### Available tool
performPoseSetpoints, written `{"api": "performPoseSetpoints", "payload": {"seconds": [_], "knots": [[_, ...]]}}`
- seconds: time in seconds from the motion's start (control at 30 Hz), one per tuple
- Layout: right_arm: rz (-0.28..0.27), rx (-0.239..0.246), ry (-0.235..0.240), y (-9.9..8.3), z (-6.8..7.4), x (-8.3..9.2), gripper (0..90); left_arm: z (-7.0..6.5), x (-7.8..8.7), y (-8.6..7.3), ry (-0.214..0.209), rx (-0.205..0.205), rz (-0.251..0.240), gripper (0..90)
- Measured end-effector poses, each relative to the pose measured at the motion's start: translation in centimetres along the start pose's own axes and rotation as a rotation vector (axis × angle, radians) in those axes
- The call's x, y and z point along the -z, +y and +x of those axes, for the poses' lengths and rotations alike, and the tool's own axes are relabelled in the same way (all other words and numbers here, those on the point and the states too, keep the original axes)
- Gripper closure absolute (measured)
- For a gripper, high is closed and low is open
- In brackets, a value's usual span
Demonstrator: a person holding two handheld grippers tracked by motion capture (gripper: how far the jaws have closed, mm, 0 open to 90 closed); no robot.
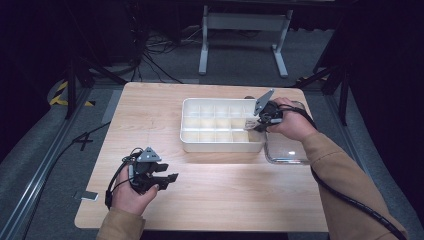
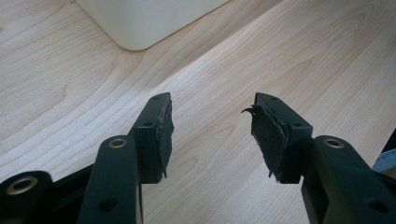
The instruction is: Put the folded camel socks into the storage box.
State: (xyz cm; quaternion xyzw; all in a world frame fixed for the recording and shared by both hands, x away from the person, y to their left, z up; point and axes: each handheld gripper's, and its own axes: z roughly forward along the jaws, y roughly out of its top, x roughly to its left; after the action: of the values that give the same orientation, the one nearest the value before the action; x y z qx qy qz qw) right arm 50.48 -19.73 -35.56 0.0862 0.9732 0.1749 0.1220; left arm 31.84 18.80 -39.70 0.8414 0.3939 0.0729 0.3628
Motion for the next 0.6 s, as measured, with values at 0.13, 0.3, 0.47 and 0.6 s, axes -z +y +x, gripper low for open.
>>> {"api": "performPoseSetpoints", "payload": {"seconds": [0.13, 0.3, 0.47, 0.6], "knots": [[0.042, -0.006, 0.005, 0.1, -0.1, -0.7, 74.3, 0.1, 0.3, -0.3, 0.008, 0.000, -0.004, 48.9], [0.073, -0.006, 0.026, 0.2, 0.0, -1.6, 74.0, 0.2, 0.7, -0.6, 0.018, 0.010, 0.000, 48.9], [0.117, -0.005, 0.062, 0.2, 0.2, -2.7, 74.1, 0.2, 0.6, -0.8, 0.019, 0.015, -0.006, 48.7], [0.148, -0.034, 0.076, -0.1, 0.3, -3.2, 74.1, 0.2, 0.6, -0.8, 0.018, 0.011, -0.002, 48.7]]}}
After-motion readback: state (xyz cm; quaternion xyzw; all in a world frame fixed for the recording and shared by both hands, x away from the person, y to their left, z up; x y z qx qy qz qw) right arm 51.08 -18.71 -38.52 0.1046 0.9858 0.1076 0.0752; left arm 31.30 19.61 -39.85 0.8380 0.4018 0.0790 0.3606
